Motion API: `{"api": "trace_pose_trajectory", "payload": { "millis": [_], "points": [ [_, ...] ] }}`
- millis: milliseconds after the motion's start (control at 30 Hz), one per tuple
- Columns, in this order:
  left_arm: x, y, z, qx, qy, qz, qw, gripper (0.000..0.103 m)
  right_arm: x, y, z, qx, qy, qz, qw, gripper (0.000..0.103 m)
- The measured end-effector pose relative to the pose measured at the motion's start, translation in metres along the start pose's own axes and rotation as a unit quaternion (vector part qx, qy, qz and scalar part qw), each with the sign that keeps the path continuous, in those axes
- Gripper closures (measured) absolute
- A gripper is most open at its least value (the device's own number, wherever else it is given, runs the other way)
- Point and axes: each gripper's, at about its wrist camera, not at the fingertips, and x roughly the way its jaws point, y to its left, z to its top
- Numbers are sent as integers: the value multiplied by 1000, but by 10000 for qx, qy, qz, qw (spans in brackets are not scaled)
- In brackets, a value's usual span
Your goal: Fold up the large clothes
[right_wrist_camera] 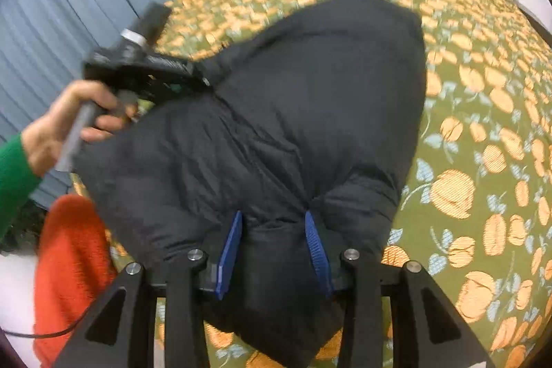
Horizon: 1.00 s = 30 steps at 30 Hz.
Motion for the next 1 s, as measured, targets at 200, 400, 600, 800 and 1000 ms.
{"api": "trace_pose_trajectory", "payload": {
  "millis": [200, 400, 600, 800, 1000],
  "points": [
    [-1, -4, -2, 73, -66, 117, 9999, 46, 0, -6, 8, -20, 316, 99, 9994, 64],
    [1, -1, -2, 34, -85, 32, 10000, 46, -23, -13, 91, -316, 218, 84, 9992, 64],
    [2, -1, -1, 52, -67, 89, 9999, 46, 34, -59, 199, -28, 321, -499, 9982, 63],
    [8, -2, 4, 53, -87, 149, 9998, 46, 118, -85, 217, 261, 1705, -254, 9847, 62],
    [7, -1, 12, 168, 203, 37, 9996, 46, 88, -53, 209, -231, 1287, -750, 9886, 62]
  ]
}}
